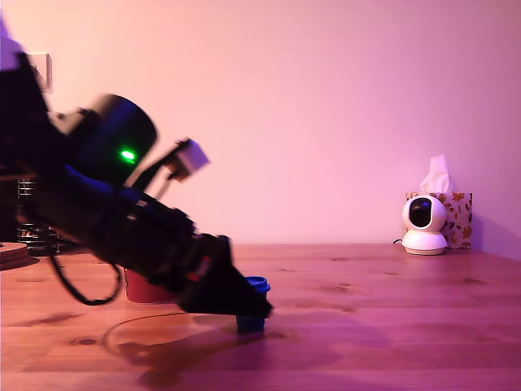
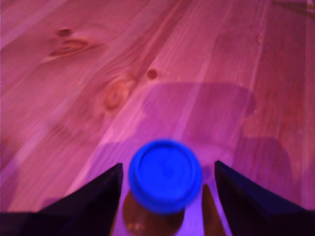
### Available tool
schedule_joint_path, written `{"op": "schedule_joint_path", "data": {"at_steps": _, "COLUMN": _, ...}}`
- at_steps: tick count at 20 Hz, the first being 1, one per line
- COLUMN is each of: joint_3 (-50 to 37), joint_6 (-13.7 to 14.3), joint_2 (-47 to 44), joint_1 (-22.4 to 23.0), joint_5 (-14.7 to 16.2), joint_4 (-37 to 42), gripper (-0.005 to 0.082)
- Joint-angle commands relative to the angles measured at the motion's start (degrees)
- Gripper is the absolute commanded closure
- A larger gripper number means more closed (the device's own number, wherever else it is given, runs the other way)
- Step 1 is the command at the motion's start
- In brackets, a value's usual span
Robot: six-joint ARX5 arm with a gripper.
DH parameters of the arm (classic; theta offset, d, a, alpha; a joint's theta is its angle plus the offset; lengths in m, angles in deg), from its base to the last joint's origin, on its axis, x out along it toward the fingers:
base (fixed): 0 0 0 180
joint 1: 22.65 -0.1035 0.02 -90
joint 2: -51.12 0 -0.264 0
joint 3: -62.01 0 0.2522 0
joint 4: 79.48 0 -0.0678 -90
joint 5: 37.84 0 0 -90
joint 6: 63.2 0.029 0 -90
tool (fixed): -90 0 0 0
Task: Pick up the coffee capsules on the table and drop them inside the coffee cup
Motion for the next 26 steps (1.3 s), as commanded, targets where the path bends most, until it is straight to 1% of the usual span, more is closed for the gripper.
{"op": "schedule_joint_path", "data": {"at_steps": 1, "joint_3": 0.9, "joint_6": 0.5, "joint_2": -1.0, "joint_1": 0.5, "joint_5": 0.2, "joint_4": 0.2, "gripper": 0.0233}}
{"op": "schedule_joint_path", "data": {"at_steps": 2, "joint_3": 1.3, "joint_6": 0.9, "joint_2": -1.4, "joint_1": 0.6, "joint_5": 0.2, "joint_4": 0.2, "gripper": 0.0234}}
{"op": "schedule_joint_path", "data": {"at_steps": 8, "joint_3": 2.4, "joint_6": 0.9, "joint_2": -3.5, "joint_1": 0.8, "joint_5": 0.2, "joint_4": -1.9, "gripper": 0.0260}}
{"op": "schedule_joint_path", "data": {"at_steps": 11, "joint_3": 2.4, "joint_6": 1.3, "joint_2": -3.5, "joint_1": 0.8, "joint_5": 0.2, "joint_4": -1.9, "gripper": 0.0340}}
{"op": "schedule_joint_path", "data": {"at_steps": 14, "joint_3": 2.4, "joint_6": 1.3, "joint_2": -3.5, "joint_1": 0.8, "joint_5": 0.2, "joint_4": -1.9, "gripper": 0.0346}}
{"op": "schedule_joint_path", "data": {"at_steps": 15, "joint_3": 2.4, "joint_6": 1.3, "joint_2": -3.5, "joint_1": 0.8, "joint_5": 0.1, "joint_4": -1.9, "gripper": 0.0369}}
{"op": "schedule_joint_path", "data": {"at_steps": 19, "joint_3": 2.4, "joint_6": 1.6, "joint_2": -3.5, "joint_1": 0.8, "joint_5": -0.3, "joint_4": -1.9, "gripper": 0.0526}}
{"op": "schedule_joint_path", "data": {"at_steps": 21, "joint_3": 2.4, "joint_6": 1.7, "joint_2": -3.5, "joint_1": 0.8, "joint_5": -0.3, "joint_4": -1.7, "gripper": 0.0617}}
{"op": "schedule_joint_path", "data": {"at_steps": 22, "joint_3": 2.4, "joint_6": 1.8, "joint_2": -3.5, "joint_1": 0.8, "joint_5": -0.3, "joint_4": -1.4, "gripper": 0.0648}}
{"op": "schedule_joint_path", "data": {"at_steps": 26, "joint_3": 2.4, "joint_6": 1.7, "joint_2": -3.5, "joint_1": 0.8, "joint_5": -0.2, "joint_4": -0.7, "gripper": 0.0658}}
